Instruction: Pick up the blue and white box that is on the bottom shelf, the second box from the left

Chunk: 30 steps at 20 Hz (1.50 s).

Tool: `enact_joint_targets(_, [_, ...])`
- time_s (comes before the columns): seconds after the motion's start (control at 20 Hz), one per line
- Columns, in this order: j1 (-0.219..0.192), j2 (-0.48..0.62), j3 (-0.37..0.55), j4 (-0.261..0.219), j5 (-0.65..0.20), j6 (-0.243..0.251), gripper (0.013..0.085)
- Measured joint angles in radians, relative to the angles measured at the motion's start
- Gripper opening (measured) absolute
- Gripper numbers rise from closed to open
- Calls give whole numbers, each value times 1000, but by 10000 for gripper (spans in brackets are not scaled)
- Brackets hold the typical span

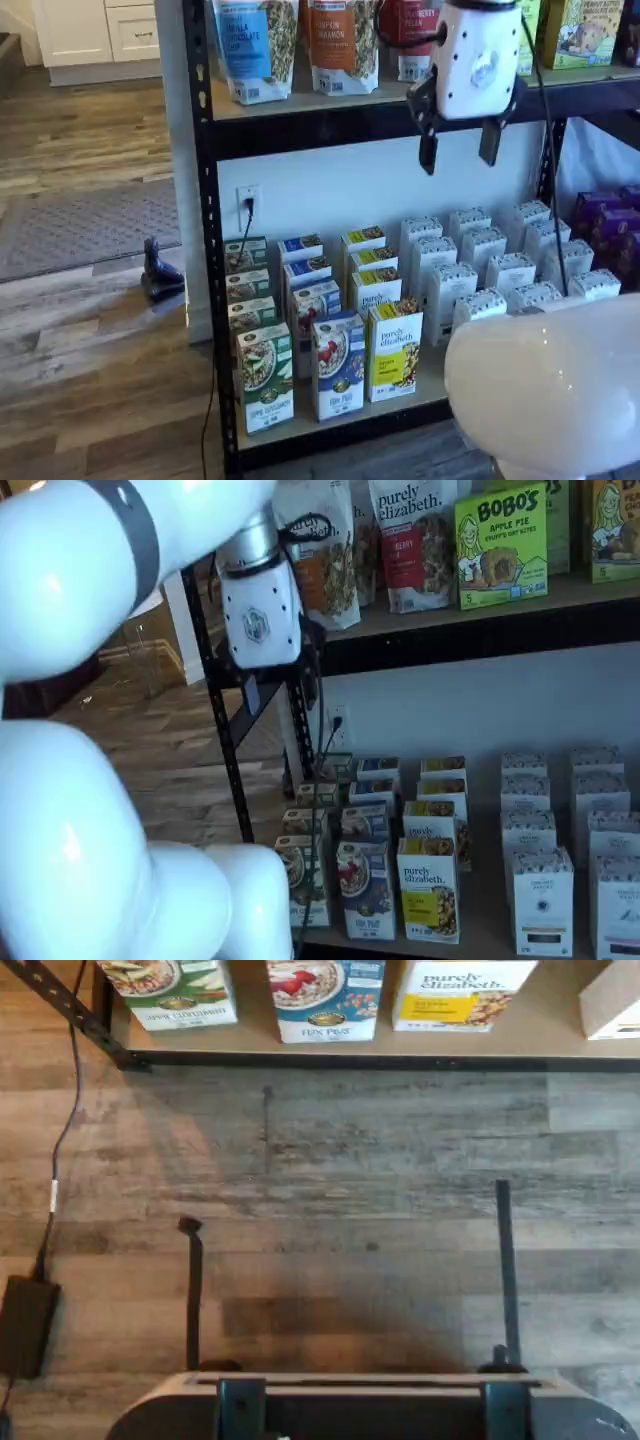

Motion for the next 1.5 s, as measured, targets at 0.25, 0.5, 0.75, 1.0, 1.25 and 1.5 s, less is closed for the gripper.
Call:
enact_joint_targets(0.25, [-3, -8, 89, 12, -111, -6, 850])
enact_joint_targets(0.5, [0, 9, 160, -2, -186, -4, 850])
enact_joint_targets(0.75, [0, 18, 240, -15, -276, -3, 850])
enact_joint_targets(1.0, [-3, 40, 305, -36, -361, 0, 850])
enact_joint_targets(1.25, [-14, 78, 358, -39, -463, -9, 850])
enact_joint_targets(1.5, [10, 128, 393, -79, -566, 35, 850])
